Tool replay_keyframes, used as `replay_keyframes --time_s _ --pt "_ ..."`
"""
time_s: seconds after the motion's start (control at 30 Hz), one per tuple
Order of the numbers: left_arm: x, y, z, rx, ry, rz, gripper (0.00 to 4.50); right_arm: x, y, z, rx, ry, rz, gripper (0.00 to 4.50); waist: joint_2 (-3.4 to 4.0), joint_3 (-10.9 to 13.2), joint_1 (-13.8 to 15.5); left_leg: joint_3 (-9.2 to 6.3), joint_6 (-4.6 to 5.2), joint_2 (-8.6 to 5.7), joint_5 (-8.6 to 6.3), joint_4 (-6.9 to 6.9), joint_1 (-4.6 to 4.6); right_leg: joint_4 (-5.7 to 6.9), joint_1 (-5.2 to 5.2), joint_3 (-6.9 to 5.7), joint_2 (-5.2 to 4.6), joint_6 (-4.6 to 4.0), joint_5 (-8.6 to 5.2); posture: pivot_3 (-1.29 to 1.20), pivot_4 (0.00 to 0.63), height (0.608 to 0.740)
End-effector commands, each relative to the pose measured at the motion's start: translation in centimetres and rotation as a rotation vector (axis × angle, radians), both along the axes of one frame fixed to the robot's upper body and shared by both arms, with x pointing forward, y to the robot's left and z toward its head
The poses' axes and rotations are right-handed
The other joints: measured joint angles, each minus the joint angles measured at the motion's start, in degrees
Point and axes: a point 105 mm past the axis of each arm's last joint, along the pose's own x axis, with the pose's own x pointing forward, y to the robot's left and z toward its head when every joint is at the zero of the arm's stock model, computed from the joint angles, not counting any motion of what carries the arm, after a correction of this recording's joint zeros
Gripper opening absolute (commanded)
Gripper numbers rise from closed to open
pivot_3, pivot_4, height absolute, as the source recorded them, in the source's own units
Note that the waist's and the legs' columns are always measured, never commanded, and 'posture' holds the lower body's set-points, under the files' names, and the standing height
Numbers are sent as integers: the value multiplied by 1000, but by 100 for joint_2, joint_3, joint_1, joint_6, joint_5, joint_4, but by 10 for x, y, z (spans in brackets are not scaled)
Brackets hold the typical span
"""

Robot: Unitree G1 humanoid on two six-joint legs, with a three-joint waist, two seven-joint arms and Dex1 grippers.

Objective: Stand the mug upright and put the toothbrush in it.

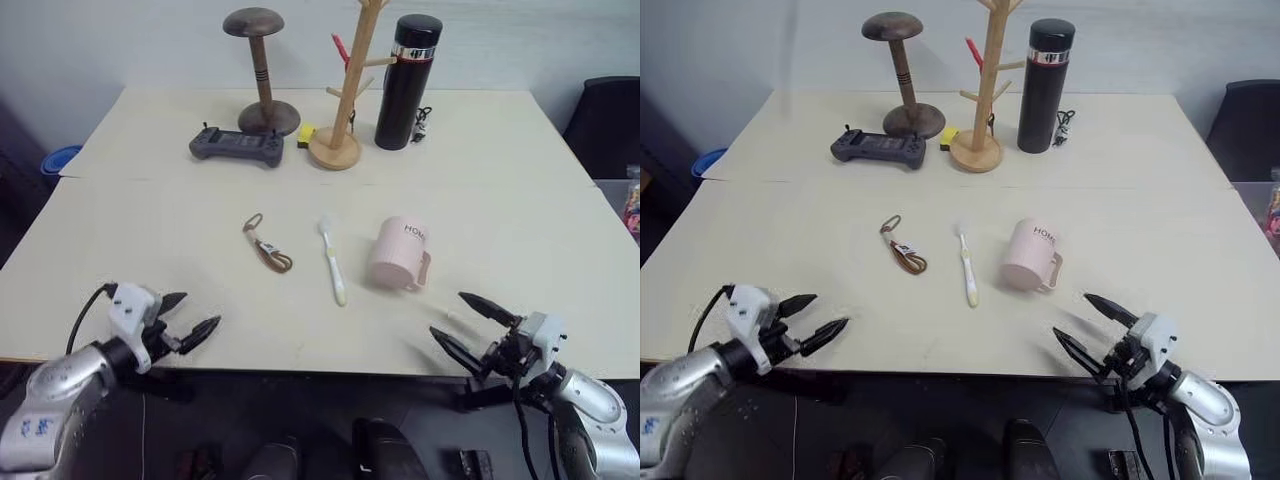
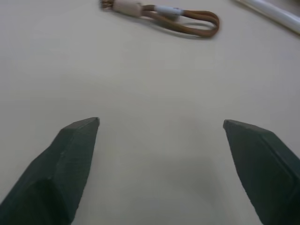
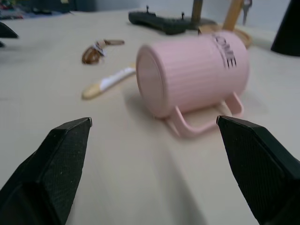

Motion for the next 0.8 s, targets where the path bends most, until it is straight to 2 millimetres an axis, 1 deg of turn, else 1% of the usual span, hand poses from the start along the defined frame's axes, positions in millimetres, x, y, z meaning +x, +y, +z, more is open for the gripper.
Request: replay_keyframes --time_s 0.03,0.1,0.17,0.27,0.37,0.47,0.53,0.57,0.67,0.73,0.77,0.8 --pt "32 -20 22 -169 99 148 4500 -3 10 18 21 -106 69 4473 -8 0 65 -6 -2 -3 1 4 -2 7 1 -4 -1 1 1 0 150 740" --pt "49 -37 34 -226 108 168 4500 -2 11 20 26 -131 72 4473 -29 -9 60 -7 -5 -3 3 15 -14 15 -7 -10 2 5 3 0 150 740" --pt "67 -50 39 -256 125 208 4500 1 10 18 30 -131 66 4473 -32 -9 25 -7 -7 -4 2 15 -14 20 -11 -13 2 6 4 0 150 740" --pt "92 -59 34 -239 157 275 4500 4 10 12 29 -121 78 4473 -36 -7 -45 -6 -8 -8 2 13 -15 11 -15 -16 3 6 4 0 150 740" --pt "109 -60 19 -141 229 333 4500 4 9 8 38 -120 75 4473 -37 -5 -57 -7 -23 -4 6 12 -7 10 -19 -8 14 6 4 0 150 740" --pt "116 -67 14 -63 251 316 3871 4 5 7 56 -131 47 4500 -37 -5 -32 -8 -35 -3 10 10 -1 10 -22 -3 16 5 3 0 150 740" --pt "120 -73 7 -37 271 296 3327 5 2 5 71 -131 21 4500 -36 -6 -30 -8 -37 -4 11 10 2 13 -21 -1 15 5 3 0 150 740" --pt "122 -77 1 -31 290 283 2978 4 1 2 74 -128 14 4500 -35 -6 -17 -7 -37 -4 11 11 3 13 -21 0 14 5 3 0 150 740" --pt "127 -79 -10 -29 333 279 2087 3 -1 -4 82 -128 2 4500 -32 -8 28 -10 -35 -13 13 11 13 12 -8 -3 5 5 3 0 150 740" --pt "129 -78 -12 -20 337 271 1539 2 -2 -6 87 -131 -3 4500 -30 -9 49 -10 -35 -15 13 10 22 12 0 -1 4 5 3 0 150 740" --pt "130 -77 -11 -23 329 268 1207 2 -2 -7 87 -131 -4 4500 -27 -11 52 -9 -35 -15 13 10 23 13 0 -1 4 5 3 0 150 740" --pt "132 -76 -7 -44 297 262 990 2 -2 -7 88 -133 -4 4500 -26 -12 53 -9 -35 -14 13 9 25 13 0 0 4 5 3 0 150 740"
